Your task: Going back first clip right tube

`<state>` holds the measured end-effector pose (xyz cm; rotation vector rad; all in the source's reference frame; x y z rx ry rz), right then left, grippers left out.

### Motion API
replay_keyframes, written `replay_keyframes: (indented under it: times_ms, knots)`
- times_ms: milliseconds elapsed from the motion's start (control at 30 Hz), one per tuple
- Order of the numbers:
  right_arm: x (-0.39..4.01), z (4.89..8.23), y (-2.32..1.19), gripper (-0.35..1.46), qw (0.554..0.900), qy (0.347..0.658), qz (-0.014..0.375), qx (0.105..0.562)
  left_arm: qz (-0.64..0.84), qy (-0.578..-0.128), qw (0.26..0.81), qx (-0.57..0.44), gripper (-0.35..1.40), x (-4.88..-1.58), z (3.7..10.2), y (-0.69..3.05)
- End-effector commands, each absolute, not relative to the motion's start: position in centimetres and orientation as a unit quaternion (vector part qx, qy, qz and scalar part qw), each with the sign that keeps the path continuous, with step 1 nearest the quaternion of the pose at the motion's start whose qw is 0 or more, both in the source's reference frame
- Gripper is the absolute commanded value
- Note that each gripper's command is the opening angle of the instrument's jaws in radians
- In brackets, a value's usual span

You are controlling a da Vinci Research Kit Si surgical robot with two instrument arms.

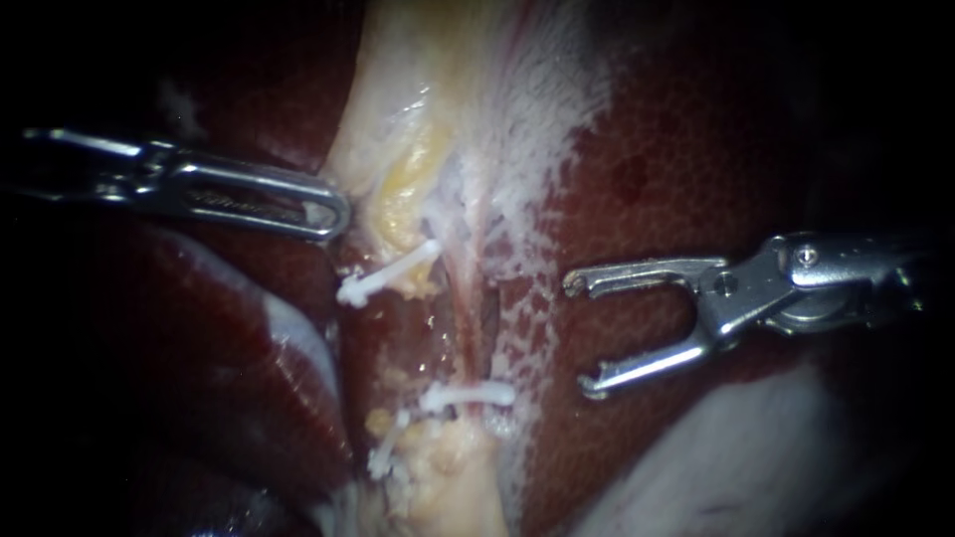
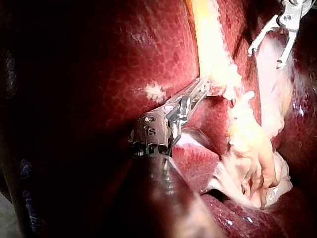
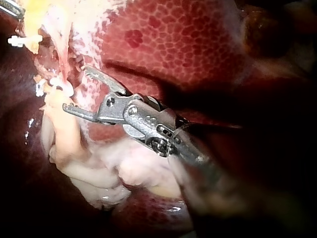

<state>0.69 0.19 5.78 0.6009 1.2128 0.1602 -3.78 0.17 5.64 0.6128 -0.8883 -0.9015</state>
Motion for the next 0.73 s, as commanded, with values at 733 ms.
replay_keyframes:
  times_ms: [733]
  knots:
    - [0.67,5.78,0.20,0.60,0.777,0.560,0.075,0.278,-0.413,-0.408,0.764,0.283,-0.35,-3.79,5.63,0.16]
